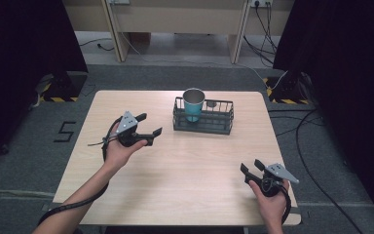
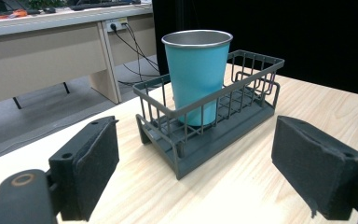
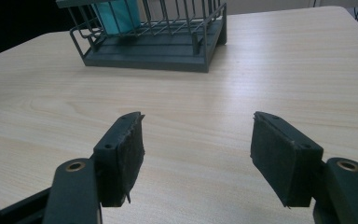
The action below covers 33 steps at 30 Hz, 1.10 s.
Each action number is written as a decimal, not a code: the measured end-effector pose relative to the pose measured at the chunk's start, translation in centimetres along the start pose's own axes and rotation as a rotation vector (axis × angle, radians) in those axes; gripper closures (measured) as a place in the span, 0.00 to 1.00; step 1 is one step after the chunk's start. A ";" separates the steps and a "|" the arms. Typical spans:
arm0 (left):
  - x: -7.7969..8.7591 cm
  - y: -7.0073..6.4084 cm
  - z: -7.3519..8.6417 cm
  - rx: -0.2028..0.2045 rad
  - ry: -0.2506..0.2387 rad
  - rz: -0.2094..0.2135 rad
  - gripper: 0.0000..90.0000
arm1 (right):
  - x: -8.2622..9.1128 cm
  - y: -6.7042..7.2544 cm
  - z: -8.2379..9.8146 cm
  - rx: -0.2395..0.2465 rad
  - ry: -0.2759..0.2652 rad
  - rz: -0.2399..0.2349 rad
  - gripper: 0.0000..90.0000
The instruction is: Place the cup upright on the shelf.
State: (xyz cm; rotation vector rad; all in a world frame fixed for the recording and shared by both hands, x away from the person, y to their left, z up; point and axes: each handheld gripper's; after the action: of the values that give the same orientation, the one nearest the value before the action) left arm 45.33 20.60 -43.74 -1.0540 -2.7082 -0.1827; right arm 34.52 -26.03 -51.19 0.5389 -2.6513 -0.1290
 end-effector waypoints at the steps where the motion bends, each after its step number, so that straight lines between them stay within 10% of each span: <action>1: 0.2 0.0 0.2 0.001 -0.001 -0.002 0.16 | 0.0 0.0 0.0 0.000 -0.001 0.000 0.39; 33: 7.9 -0.1 7.4 0.059 0.060 -0.054 0.16 | 0.0 0.1 0.0 0.002 0.002 0.005 0.39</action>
State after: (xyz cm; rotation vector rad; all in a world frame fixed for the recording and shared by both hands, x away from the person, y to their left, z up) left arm 38.39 27.14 -48.89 -0.9445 -2.6725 -0.1409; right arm 34.49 -25.97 -51.19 0.5329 -2.6508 -0.1236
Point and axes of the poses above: each handheld gripper's, and its own axes: x roughly backward along the jaws, z roughly out of its underside, y roughly to its left, and after that the axes turned 2 degrees about y, right-handed
